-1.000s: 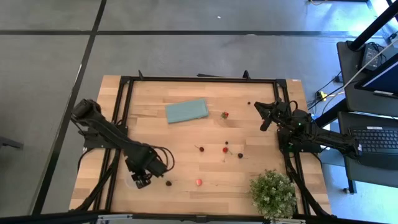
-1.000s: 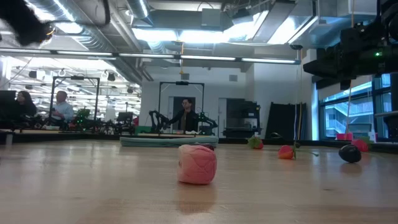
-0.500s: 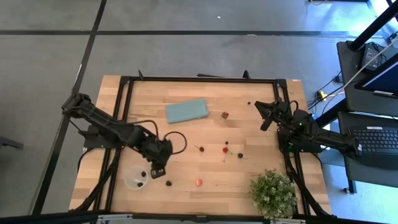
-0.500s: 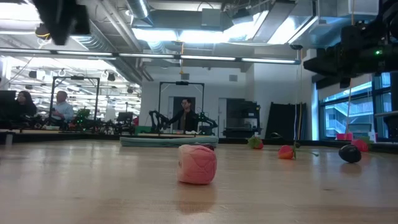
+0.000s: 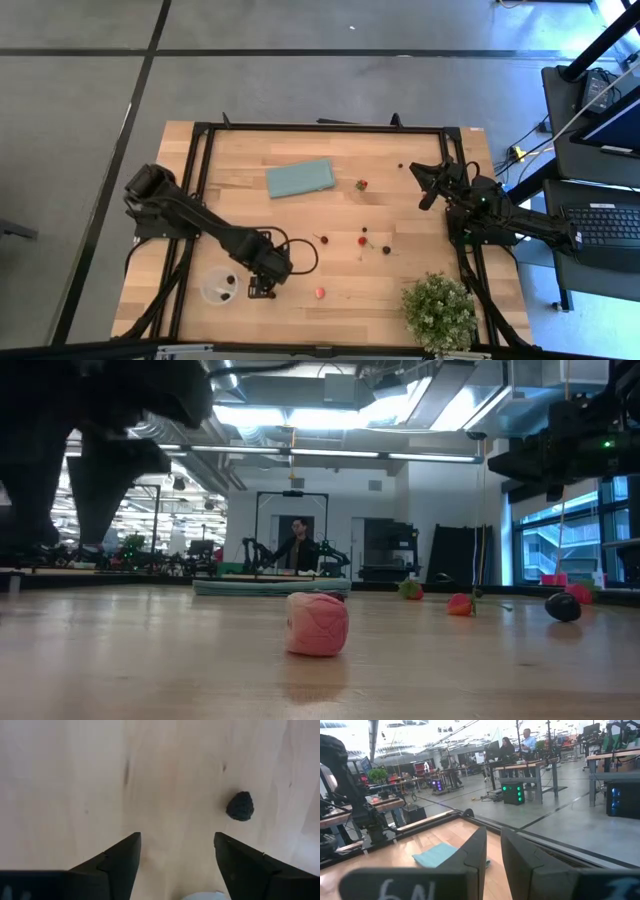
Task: Pick and placing Produce into tupperware
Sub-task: Put the blackberry into the transparent container
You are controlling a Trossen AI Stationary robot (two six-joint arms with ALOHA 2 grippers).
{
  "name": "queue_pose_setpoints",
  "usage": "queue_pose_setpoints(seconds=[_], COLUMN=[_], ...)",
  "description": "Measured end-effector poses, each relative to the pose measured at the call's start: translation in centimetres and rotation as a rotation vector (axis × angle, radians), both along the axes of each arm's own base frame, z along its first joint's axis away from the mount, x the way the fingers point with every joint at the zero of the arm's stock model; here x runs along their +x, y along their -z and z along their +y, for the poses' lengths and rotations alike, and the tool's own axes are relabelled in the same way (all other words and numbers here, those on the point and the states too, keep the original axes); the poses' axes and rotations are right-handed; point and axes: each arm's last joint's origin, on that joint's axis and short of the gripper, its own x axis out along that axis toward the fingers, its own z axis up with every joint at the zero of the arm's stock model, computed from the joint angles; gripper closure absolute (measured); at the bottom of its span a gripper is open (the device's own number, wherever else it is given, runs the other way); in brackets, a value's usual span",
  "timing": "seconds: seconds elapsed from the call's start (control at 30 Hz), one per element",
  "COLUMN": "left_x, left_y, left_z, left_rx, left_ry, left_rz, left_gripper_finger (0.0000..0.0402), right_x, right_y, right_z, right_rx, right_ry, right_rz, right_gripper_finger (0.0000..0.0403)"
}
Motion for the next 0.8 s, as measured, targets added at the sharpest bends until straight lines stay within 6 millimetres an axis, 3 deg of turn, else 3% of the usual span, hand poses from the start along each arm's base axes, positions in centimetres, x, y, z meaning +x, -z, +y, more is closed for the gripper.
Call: queue_pose_setpoints(seconds=[0.37, 0.8], left_x=[0.5, -0.3], left_y=[-0.1, -0.2], left_z=[-2.1, -4.2], left_rx=[-0.107, -0.035], left_ry=[0.017, 0.019], left_rz=[-0.095, -0.199], left_gripper_finger=[0.0186, 0.0192], right_x=[0.0, 0.0], right_y=[0.2, 0.3], right_z=[0.0, 0.0], right_rx=[0.004, 0.01], right_ry=[0.0, 0.0], right_rz=[0.017, 0.033], right_gripper_finger=[0.0342, 0.0342])
